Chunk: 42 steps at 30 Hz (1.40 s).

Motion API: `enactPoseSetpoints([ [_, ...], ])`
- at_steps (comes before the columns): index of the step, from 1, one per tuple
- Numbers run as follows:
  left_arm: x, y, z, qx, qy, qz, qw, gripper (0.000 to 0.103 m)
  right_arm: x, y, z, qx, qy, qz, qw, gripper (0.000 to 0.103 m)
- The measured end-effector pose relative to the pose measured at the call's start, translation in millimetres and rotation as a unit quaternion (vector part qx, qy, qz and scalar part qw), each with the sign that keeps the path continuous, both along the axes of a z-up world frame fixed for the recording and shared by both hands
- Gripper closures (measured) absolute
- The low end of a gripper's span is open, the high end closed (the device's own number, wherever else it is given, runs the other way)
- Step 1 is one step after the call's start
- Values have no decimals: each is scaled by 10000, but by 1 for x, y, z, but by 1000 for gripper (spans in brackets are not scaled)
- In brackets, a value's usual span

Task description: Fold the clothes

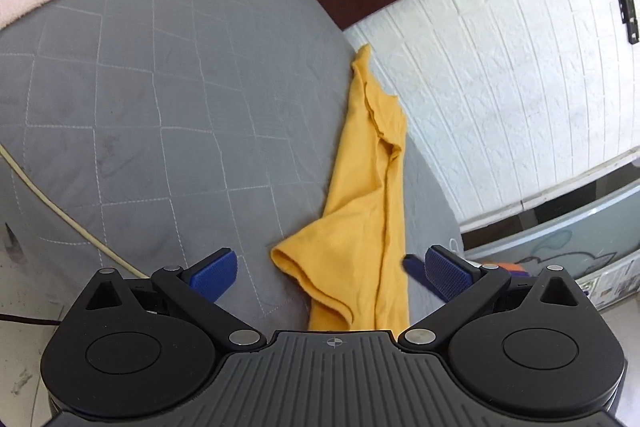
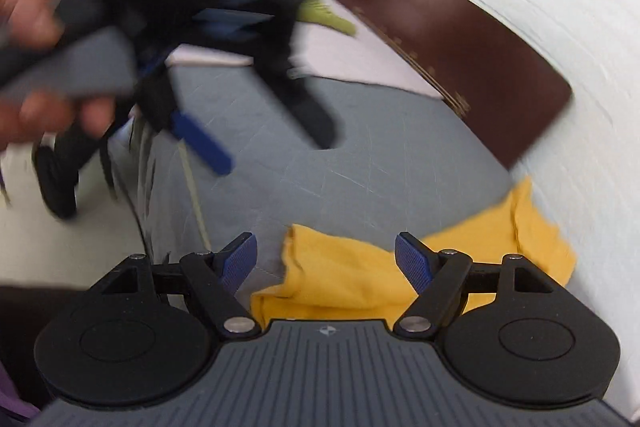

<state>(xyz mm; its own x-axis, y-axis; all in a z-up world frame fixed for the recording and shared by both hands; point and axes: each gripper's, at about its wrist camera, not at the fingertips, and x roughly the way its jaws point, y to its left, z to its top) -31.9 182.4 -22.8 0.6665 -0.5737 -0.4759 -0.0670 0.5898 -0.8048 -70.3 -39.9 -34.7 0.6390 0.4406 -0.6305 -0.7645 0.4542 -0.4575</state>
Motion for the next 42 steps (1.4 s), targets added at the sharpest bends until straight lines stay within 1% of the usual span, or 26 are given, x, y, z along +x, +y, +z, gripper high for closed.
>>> enactPoseSetpoints([
  [2,-1,2,2,-28,-36,6,10000,0,6,10,-6,-180,152,-101,9997,28],
  [4,-3,4,2,-85,-63,10,9999,0,16,16,-12,-354,352,-259,9984,40],
  [5,-5,5,2,-111,-79,8,9999,0,21,20,-15,-440,400,-337,9977,50],
  [7,-7,7,1,-150,-99,5,9998,0,28,25,-20,-584,429,-461,9963,59],
  [11,-11,11,-1,-206,-126,31,9997,0,33,32,-31,-930,545,-565,9926,64],
  [12,-12,12,-2,-219,-131,41,9997,0,33,33,-33,-986,560,-559,9920,67],
  [13,-12,14,-2,-234,-136,49,9996,0,32,34,-34,-975,587,-567,9919,74],
  [15,-12,15,-3,-257,-146,62,9995,0,34,31,-31,-760,718,-667,9923,85],
  [18,-11,15,-4,-291,-152,71,9994,0,47,19,-18,-15,1225,-943,9880,92],
  [20,-10,16,-5,-308,-153,66,9994,0,56,5,-8,590,1687,-1165,9770,93],
  [22,-9,16,-5,-314,-161,49,9994,0,67,-16,0,1348,2178,-1428,9560,93],
  [23,-8,16,-5,-315,-165,39,9994,0,71,-29,3,1795,2453,-1592,9393,93],
  [24,-7,15,-4,-313,-169,26,9994,0,73,-44,5,2264,2740,-1791,9174,93],
  [25,-6,14,-4,-310,-174,10,9994,0,76,-60,6,2769,3048,-2009,8888,93],
  [26,-5,12,-4,-305,-173,-14,9994,0,76,-79,1,3357,3406,-2249,8489,93],
  [27,-4,9,-4,-297,-166,-46,9994,0,74,-98,-5,3973,3771,-2479,7991,92],
  [29,0,3,-4,-279,-149,-122,9994,0,62,-134,-31,5069,4390,-2911,6823,90],
  [30,2,-1,-4,-261,-138,-176,9994,0,53,-148,-48,5508,4615,-3107,6222,89],
  [31,5,-6,-4,-238,-126,-232,9994,0,43,-158,-64,5779,4789,-3291,5730,89],
  [32,6,-11,-3,-211,-116,-292,9993,0,34,-161,-76,5859,4889,-3431,5477,89],
  [34,9,-22,0,-145,-125,-418,9989,0,15,-164,-92,5913,5003,-3628,5180,89],
  [35,11,-27,2,-104,-141,-477,9987,0,8,-164,-97,5926,5043,-3667,5100,89],
  [36,12,-31,4,-66,-156,-532,9984,0,5,-165,-96,5913,5058,-3626,5129,89],
  [37,12,-35,7,-38,-172,-585,9981,0,6,-166,-92,5877,5035,-3560,5238,89],
  [38,13,-39,9,-15,-189,-642,9978,0,7,-167,-84,5803,4956,-3489,5440,89],
  [42,14,-55,15,31,-237,-829,9963,0,18,-171,-43,5282,4457,-3228,6466,85],
])
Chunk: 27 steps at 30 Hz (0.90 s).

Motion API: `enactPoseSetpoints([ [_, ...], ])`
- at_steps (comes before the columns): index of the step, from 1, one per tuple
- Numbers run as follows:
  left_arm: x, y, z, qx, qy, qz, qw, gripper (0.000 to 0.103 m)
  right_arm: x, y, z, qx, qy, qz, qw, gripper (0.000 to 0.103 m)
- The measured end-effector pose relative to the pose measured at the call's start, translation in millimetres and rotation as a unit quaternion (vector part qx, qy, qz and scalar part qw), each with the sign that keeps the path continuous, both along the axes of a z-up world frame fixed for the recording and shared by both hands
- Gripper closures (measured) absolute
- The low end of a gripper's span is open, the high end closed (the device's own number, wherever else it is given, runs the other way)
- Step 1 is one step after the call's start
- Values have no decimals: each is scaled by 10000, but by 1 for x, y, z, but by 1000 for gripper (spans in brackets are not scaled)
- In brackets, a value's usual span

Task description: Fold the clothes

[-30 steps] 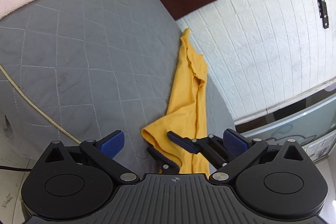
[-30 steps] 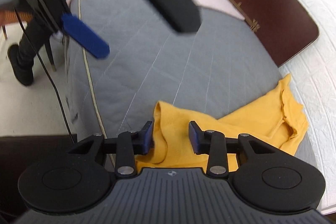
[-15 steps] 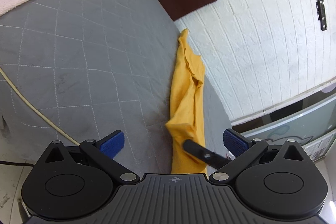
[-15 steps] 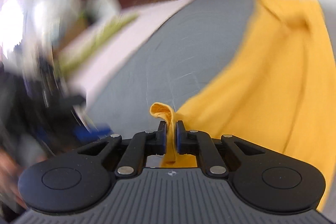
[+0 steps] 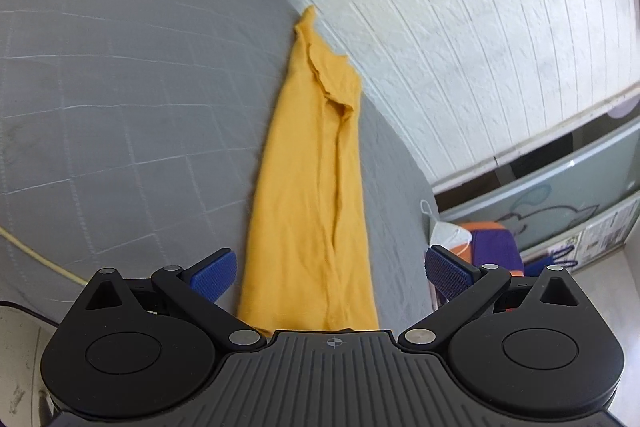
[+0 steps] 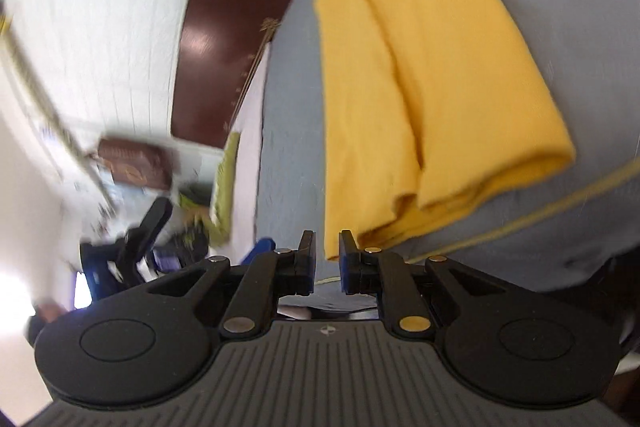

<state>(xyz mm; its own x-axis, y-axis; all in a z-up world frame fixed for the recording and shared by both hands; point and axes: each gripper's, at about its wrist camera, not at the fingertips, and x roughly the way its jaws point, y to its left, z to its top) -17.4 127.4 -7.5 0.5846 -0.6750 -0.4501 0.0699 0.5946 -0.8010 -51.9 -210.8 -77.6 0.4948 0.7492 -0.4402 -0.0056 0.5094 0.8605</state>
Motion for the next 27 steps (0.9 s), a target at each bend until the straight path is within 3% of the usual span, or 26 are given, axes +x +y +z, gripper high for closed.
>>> enactPoseSetpoints([
  [4,4,-17,1,14,-10,-176,9998,0,16,-10,27,-843,-390,169,9955,80],
  [7,7,-26,0,51,6,-233,9997,0,30,-16,27,-747,-245,338,9963,72],
  [9,7,-26,-1,81,21,-183,9998,0,40,-17,24,-514,-40,552,9971,47],
  [11,6,-23,-1,94,41,-115,9999,0,48,-8,20,-401,219,755,9961,36],
  [14,2,-14,-1,99,51,-29,9999,0,57,-2,15,-307,499,762,9954,37],
  [19,-1,-5,-11,4,176,47,9998,0,83,-29,26,-778,200,229,9965,39],
  [24,-1,-5,-12,-42,163,31,9999,0,112,-25,2,-788,756,542,9925,39],
  [27,-4,-2,-12,-53,145,47,9999,0,115,-15,-1,-828,835,759,9902,38],
])
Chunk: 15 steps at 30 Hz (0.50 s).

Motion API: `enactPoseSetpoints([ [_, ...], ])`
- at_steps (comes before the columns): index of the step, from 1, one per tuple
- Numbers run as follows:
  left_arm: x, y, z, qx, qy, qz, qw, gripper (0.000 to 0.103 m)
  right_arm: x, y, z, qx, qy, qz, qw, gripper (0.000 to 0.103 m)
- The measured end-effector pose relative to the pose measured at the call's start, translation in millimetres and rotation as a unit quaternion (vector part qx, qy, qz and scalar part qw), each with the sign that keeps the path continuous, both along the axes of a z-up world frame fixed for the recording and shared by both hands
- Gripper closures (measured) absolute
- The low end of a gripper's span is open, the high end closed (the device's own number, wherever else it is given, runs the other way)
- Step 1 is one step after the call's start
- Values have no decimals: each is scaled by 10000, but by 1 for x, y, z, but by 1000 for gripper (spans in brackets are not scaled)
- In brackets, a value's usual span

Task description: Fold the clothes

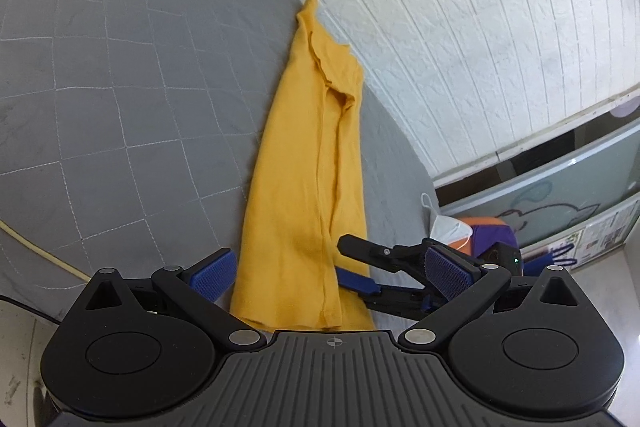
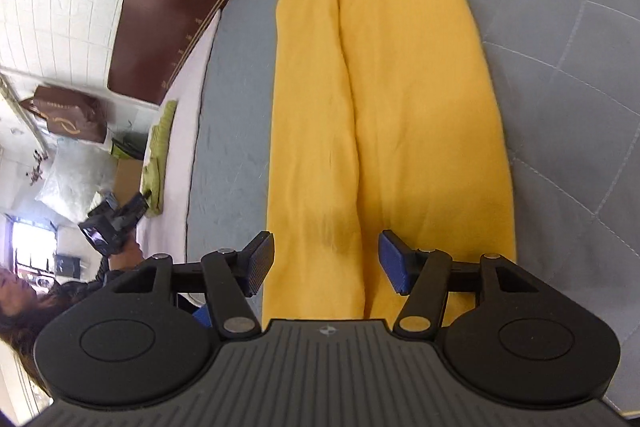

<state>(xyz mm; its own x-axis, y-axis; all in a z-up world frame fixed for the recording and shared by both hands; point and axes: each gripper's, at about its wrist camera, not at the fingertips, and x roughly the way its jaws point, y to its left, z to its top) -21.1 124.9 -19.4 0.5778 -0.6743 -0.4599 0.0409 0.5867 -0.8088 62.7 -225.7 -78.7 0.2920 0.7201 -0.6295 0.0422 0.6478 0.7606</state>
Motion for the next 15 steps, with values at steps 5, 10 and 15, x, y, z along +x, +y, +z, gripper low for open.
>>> enactPoseSetpoints([
  [5,0,4,-3,-8,39,37,10000,0,-4,16,4,-127,103,410,9990,36],
  [10,0,5,-5,-46,50,30,10000,0,-5,16,5,183,291,473,9983,5],
  [15,-1,6,-7,-85,60,24,9999,0,-9,24,11,-83,186,723,9972,12],
])
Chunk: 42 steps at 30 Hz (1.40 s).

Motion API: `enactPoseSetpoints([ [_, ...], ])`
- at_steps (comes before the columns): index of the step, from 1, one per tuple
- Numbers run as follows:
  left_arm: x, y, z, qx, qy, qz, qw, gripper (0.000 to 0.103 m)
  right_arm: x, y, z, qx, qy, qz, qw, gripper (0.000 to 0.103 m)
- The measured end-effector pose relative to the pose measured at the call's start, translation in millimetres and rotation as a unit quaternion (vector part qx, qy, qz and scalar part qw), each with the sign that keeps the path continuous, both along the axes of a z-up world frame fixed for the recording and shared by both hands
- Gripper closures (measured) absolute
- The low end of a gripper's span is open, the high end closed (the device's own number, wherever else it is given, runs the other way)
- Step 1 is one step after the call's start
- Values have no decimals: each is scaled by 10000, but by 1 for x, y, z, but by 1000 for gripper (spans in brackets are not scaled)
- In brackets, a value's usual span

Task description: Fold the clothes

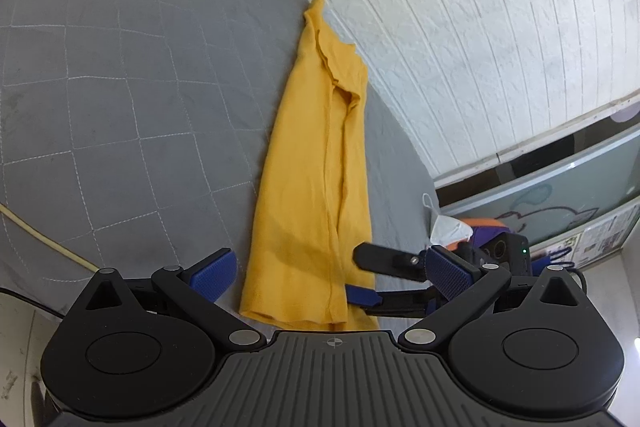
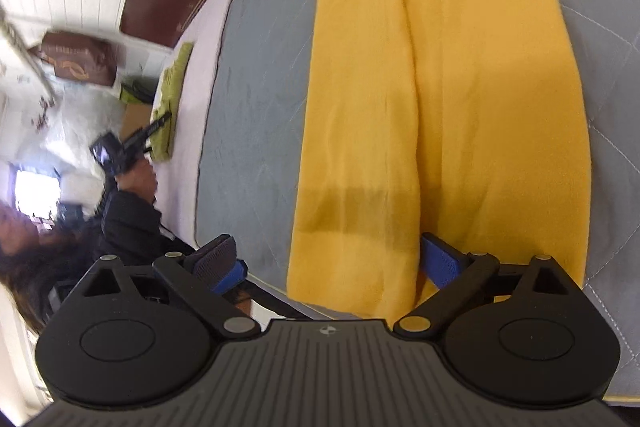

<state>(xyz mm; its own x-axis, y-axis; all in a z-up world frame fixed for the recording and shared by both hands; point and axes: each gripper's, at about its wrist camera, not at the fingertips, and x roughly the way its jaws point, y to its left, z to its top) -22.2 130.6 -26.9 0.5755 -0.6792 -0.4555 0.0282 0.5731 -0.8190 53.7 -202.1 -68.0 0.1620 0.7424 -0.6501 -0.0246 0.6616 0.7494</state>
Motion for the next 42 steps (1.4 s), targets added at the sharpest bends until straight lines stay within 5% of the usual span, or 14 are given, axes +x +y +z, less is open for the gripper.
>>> enactPoseSetpoints([
  [1,0,0,0,-8,2,-1,10000,0,-1,1,0,-44,1,24,10000,17],
  [2,0,0,-1,-15,4,-2,10000,0,-1,0,0,-65,39,4,10000,34],
  [3,0,0,-1,-21,2,-5,10000,0,-1,-2,-3,-80,106,-60,9999,66],
  [5,0,0,-1,-27,-11,-13,10000,0,-2,-8,-10,-88,212,-172,9996,95],
  [7,0,1,-1,-21,-17,-9,10000,0,-5,-15,-17,47,299,-311,9991,99],
  [22,-10,27,9,-60,-188,339,9992,0,-2,22,29,1858,240,-581,9806,99],
  [28,-7,23,0,-8,-84,272,9996,0,-25,-17,-40,841,968,-1176,9847,100],
  [32,-1,11,-1,-6,-29,132,9999,0,-29,-23,-30,591,617,-1116,9901,99],
  [40,12,-17,15,22,-258,-100,9996,0,-24,-9,-33,287,593,-706,9953,95],
  [42,16,-23,17,39,-277,-156,9995,0,-27,-10,-30,377,638,-613,9954,81],
])
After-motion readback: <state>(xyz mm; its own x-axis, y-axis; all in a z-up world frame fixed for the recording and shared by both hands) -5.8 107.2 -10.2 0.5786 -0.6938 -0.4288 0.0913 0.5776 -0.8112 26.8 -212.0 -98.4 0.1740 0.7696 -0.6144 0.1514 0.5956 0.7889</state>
